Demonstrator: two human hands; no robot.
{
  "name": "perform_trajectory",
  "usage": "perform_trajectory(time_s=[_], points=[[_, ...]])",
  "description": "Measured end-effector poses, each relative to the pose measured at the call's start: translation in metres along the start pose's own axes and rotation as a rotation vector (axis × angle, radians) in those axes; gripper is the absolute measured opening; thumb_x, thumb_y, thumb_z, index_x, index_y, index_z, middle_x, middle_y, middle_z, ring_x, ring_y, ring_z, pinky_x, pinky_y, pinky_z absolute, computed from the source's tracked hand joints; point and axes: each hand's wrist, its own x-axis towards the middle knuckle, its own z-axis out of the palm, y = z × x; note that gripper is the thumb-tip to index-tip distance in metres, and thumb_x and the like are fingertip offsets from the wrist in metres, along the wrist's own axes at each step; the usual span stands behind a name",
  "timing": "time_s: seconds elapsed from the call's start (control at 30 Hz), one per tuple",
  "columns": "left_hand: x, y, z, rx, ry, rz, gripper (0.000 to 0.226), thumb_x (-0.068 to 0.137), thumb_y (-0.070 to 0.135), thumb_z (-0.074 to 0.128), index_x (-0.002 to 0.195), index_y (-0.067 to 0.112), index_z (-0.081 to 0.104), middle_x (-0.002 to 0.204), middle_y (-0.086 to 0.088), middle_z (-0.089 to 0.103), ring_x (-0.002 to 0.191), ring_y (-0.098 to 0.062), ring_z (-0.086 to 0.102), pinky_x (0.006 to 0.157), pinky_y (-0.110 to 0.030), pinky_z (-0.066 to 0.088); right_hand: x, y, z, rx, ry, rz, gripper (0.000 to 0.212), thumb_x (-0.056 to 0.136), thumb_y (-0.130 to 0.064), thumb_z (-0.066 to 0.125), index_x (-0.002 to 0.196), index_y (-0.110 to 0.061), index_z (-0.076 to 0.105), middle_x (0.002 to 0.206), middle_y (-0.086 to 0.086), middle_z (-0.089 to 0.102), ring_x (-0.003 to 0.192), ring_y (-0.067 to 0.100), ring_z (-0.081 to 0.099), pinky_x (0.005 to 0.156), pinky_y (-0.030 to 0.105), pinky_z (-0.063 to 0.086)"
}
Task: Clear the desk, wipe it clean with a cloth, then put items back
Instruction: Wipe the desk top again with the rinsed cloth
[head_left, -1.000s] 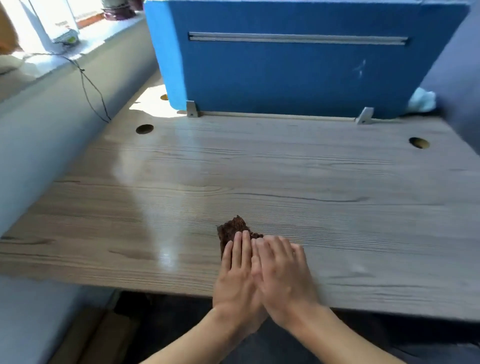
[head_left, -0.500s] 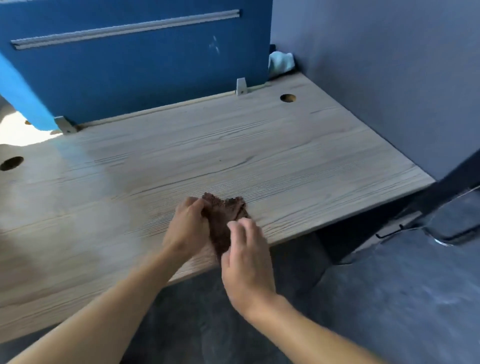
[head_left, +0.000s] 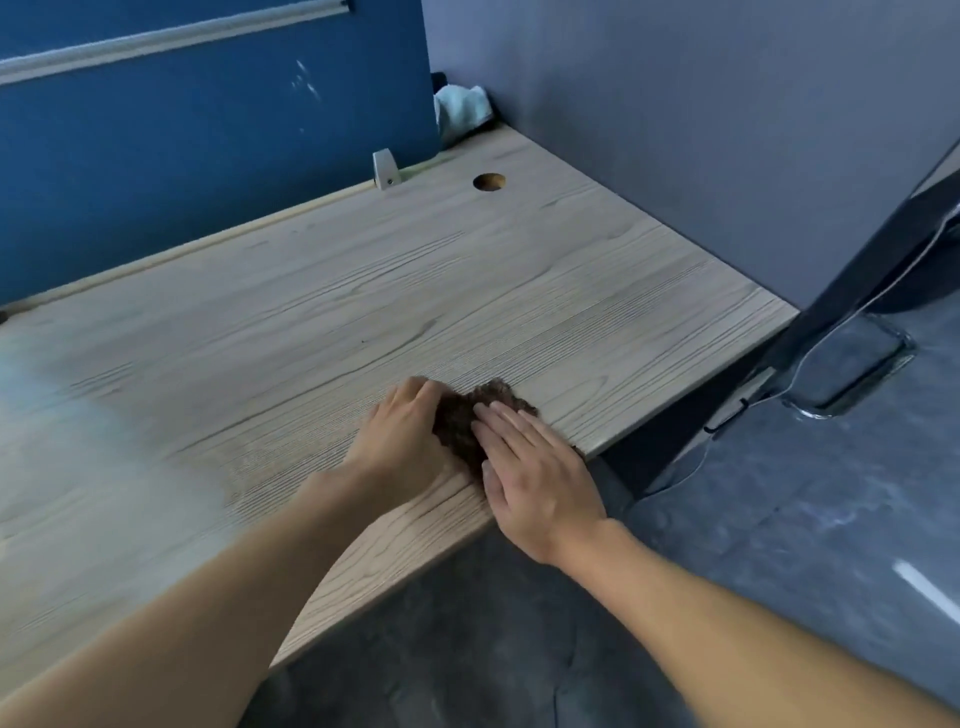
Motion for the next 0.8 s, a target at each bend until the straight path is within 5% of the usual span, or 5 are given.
perform_trajectory(time_s=[0.27,0.43,0.5,0.63,0.8], points=[[0.089,0.106,0.025,0.006,-0.058,0.228,0.062,0.09,0.009,0.044,0.149,0.018,0.029,0.15,-0.001,0.033,0.14,-0.021,0.031,0.119,-0.038,0.023,0.012,0.132,-0.034,-0.094,-0.018,0.2,0.054,0.099,-0.034,0.026,0.144,-0.014,0.048,0.156,-0.001,0.04,0.148,0.013,0.028,0.121,0.04,0.025],[0.151,0.144,0.044,0.128,-0.193,0.132,0.072,0.091,0.02,0.043,0.155,0.021,0.01,0.165,-0.011,-0.003,0.152,-0.029,-0.013,0.123,-0.054,-0.001,0.022,0.222,-0.054,-0.125,-0.007,0.313,0.057,0.098,-0.034,0.022,0.144,-0.012,0.048,0.157,-0.001,0.038,0.148,0.015,0.027,0.122,0.042,0.023],[0.17,0.158,0.056,0.217,-0.2,0.094,0.064,0.093,0.036,0.041,0.151,0.021,0.019,0.159,-0.014,0.012,0.15,-0.033,0.002,0.119,-0.061,0.009,0.028,0.251,-0.063,-0.159,-0.02,0.376,0.064,0.096,-0.037,0.014,0.148,-0.013,0.043,0.16,-0.001,0.032,0.149,0.015,0.024,0.124,0.039,0.017],[0.208,0.177,0.046,0.275,-0.08,0.03,0.048,0.092,0.045,0.039,0.135,0.023,0.043,0.134,-0.011,0.042,0.126,-0.031,0.038,0.103,-0.051,0.037,0.057,0.285,-0.079,-0.153,-0.107,0.461,0.087,0.082,-0.047,-0.01,0.158,-0.015,0.017,0.166,-0.004,0.008,0.153,0.011,0.004,0.124,0.03,-0.002],[0.272,0.13,0.009,0.203,-0.166,-0.218,0.069,0.088,0.061,0.051,0.145,0.026,0.037,0.147,-0.011,0.036,0.137,-0.035,0.033,0.109,-0.058,0.034,0.094,0.315,-0.075,-0.137,-0.145,0.387,0.09,0.077,-0.046,-0.016,0.159,-0.015,0.006,0.167,-0.004,-0.004,0.152,0.008,-0.004,0.124,0.029,-0.002]])
